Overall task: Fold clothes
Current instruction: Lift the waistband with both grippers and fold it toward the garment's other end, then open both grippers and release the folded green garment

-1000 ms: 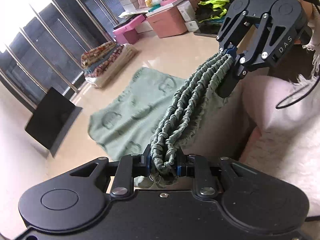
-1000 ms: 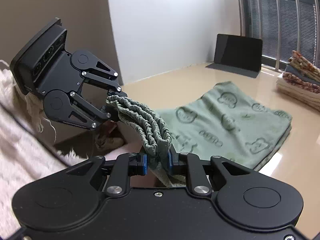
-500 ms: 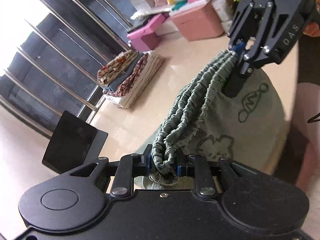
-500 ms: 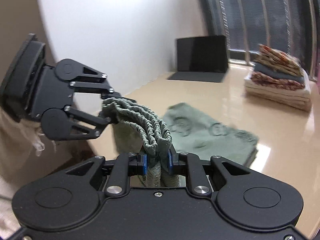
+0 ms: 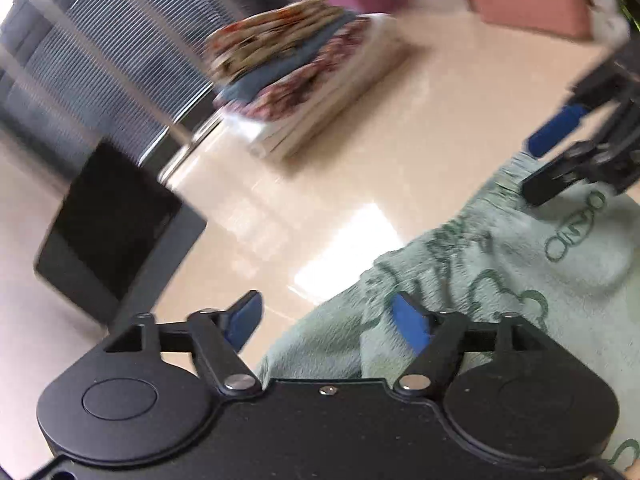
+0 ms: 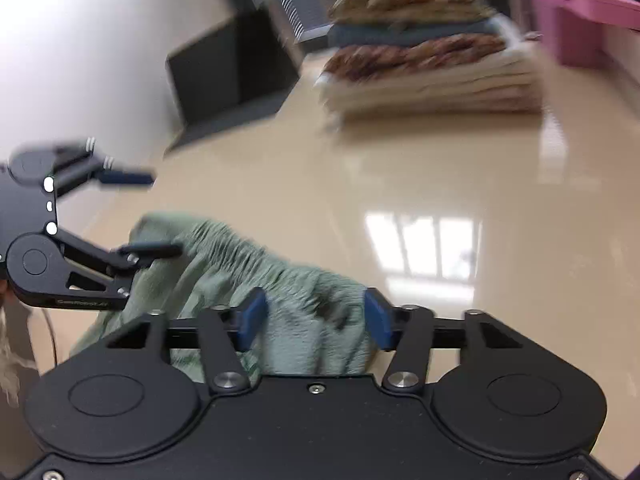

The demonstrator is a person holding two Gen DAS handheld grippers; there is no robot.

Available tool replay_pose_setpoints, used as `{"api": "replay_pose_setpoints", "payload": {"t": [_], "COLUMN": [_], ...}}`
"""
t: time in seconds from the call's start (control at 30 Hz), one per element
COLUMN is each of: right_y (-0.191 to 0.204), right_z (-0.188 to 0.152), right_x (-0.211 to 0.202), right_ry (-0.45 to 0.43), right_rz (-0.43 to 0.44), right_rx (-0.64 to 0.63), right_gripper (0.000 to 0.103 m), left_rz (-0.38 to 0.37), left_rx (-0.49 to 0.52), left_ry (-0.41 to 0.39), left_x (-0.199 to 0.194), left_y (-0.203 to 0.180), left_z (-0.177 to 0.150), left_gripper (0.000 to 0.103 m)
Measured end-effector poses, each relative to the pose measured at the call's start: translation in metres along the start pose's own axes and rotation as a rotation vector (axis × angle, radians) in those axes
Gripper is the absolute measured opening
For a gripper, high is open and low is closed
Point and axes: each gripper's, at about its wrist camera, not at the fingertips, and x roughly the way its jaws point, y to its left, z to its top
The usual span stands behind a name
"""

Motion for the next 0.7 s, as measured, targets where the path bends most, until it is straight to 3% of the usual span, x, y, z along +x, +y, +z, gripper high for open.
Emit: {"api": "replay_pose_setpoints", "payload": {"t": [0.1,0.2,0.27,0.33,0.4,0.53,0.63,0.7], "right_y": [0.000,0.013,0.031,0.048,0.069,0.100,0.109,0.109], "right_z": [-0.015,-0.031,-0.044,-0.056,-0.068,-0.094,-0.115,-0.129], "right_x": [-0.021,-0.049,-0.063,-0.071,-0.069,-0.059,-0.049,-0.040], "right_ry": [-0.106,-0.165,-0.181,-0.178,-0.174,-0.139,-0.121,-0.127], "right_rz": [-0.019,-0.020,0.024,0.070,0.065,0.022,-0.088,-0.116], "right_rx": [-0.008,-0.053,-0.087,-0.122,-0.167,-0.218,-0.200,-0.152], "right_gripper": [0.074,0.074,0.069,0.041,0.030,0.029,0.029,0.029], "left_rz": [-0.025,-0.076,-0.108,-0.113,-0.105,-0.086,-0.012,0.018], "left_rx": [-0.053,-0.100,-0.124,-0.145,-0.151,-0.109,-0.072,-0.083], "left_ry": [-0.082,-0.172,-0.211,-0.223,-0.221,-0.182,-0.123,-0.145], "left_x": [-0.019,-0.044,-0.058,-0.069,-0.079,-0.079,-0.068,-0.072], "left_y": [0.010,0.011,0.007,-0.003,-0.017,-0.038,-0.055,-0.059], "left_z": [-0.025,-0.055,-0.072,-0.087,-0.098,-0.114,-0.130,-0.137], "left_gripper": [0.077,0.077,0.077,0.074,0.064,0.045,0.044,0.043]}}
